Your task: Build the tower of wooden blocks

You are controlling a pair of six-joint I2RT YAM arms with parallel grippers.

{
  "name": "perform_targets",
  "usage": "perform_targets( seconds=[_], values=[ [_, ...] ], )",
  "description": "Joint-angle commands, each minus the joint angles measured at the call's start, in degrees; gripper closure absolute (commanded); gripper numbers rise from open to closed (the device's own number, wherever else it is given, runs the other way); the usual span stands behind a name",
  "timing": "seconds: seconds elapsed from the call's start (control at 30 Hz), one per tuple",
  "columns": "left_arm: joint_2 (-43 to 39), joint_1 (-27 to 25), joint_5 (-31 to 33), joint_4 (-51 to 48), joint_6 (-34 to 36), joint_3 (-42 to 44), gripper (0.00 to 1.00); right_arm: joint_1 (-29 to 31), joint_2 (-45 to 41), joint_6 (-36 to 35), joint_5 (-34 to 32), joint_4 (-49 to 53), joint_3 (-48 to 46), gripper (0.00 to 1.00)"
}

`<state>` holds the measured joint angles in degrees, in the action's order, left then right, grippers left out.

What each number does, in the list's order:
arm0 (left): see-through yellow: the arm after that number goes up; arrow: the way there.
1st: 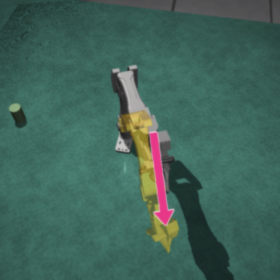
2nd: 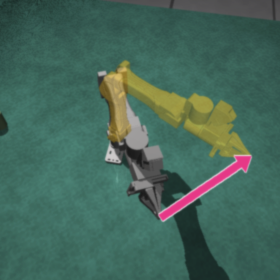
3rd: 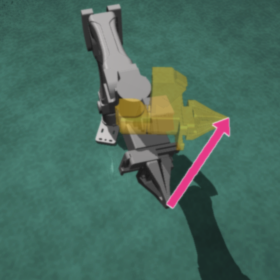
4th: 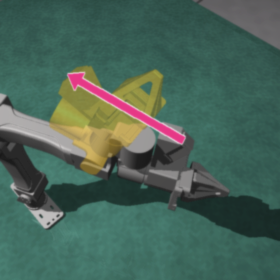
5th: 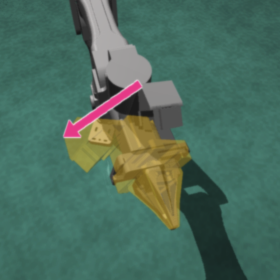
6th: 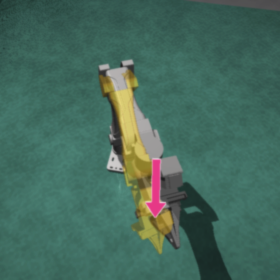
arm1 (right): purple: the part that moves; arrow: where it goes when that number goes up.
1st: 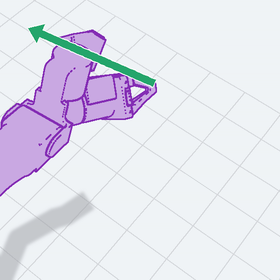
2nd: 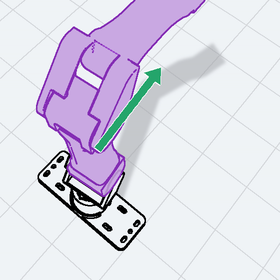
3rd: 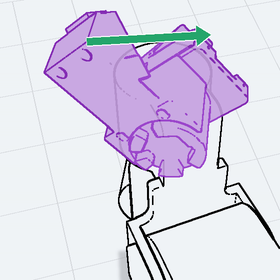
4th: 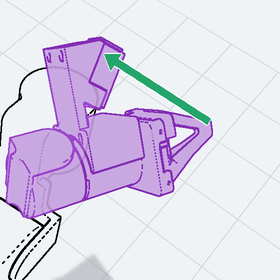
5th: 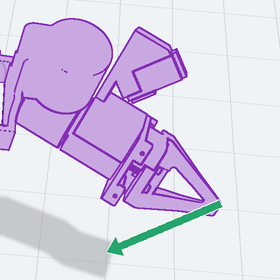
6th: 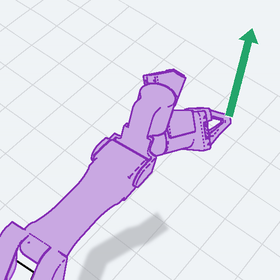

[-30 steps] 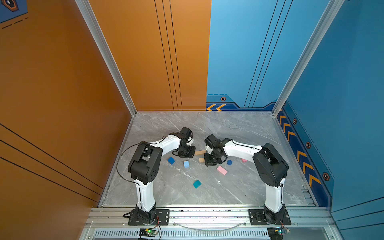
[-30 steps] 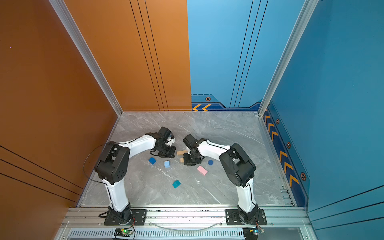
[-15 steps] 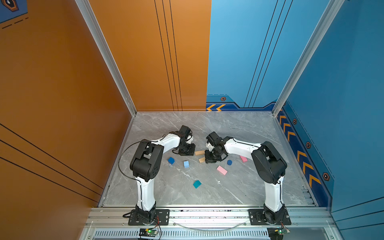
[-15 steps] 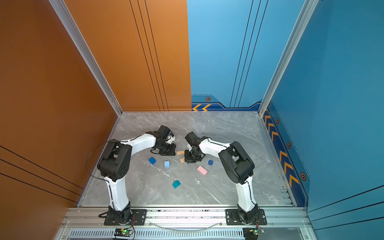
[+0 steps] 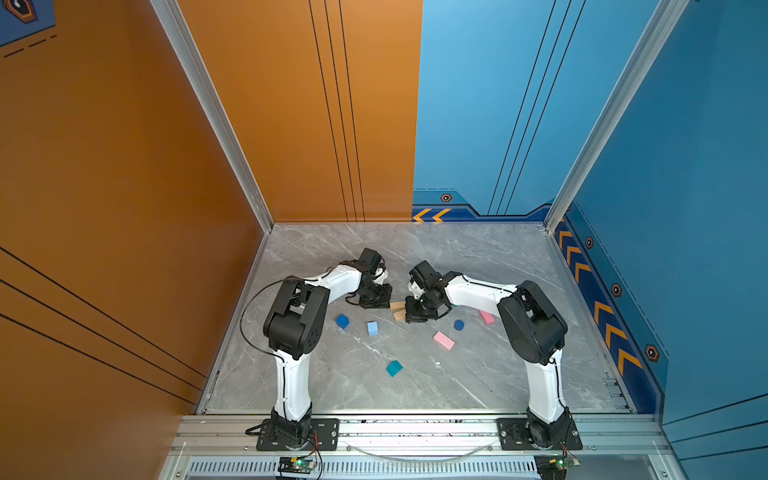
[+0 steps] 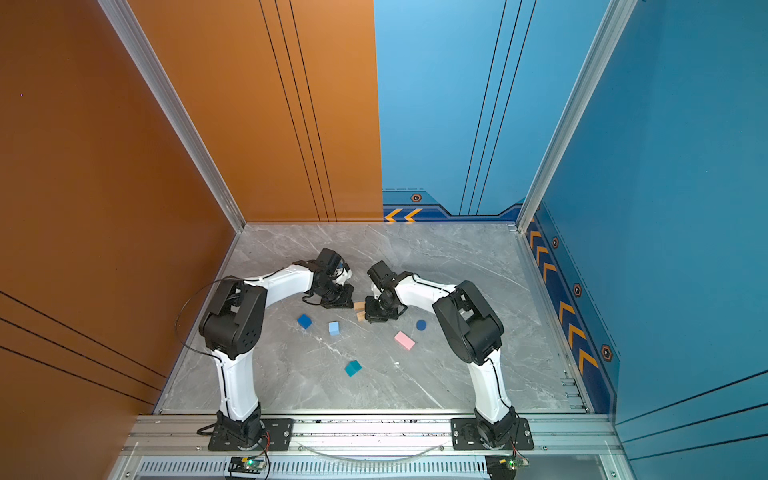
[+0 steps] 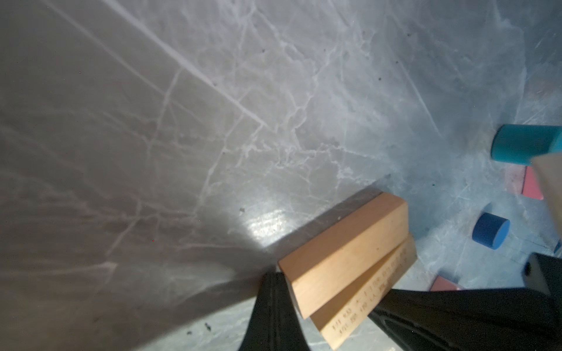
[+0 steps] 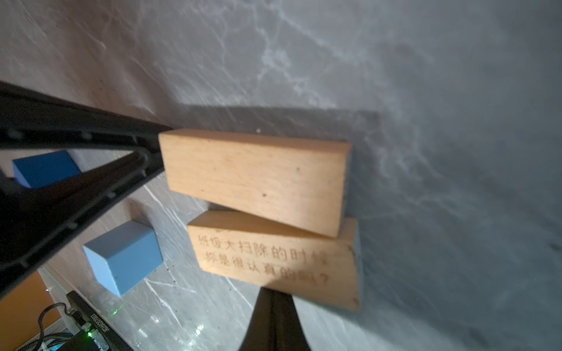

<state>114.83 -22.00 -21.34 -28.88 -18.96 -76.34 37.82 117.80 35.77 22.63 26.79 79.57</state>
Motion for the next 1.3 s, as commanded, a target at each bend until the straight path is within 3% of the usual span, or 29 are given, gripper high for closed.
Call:
perform_targets(
  seconds=[0.0,1.27],
  values=[
    [1.5,0.6,-1.0,-0.5,-0.1,-1.0,1.00,0.2,3.0,1.7,-0.9,-0.4,0.1,1.00],
    [2.9,2.1,-1.0,-1.5,0.4,-4.8,1.00,-1.0,4.7,4.5,-3.6,-1.9,1.2,1.00]
  ],
)
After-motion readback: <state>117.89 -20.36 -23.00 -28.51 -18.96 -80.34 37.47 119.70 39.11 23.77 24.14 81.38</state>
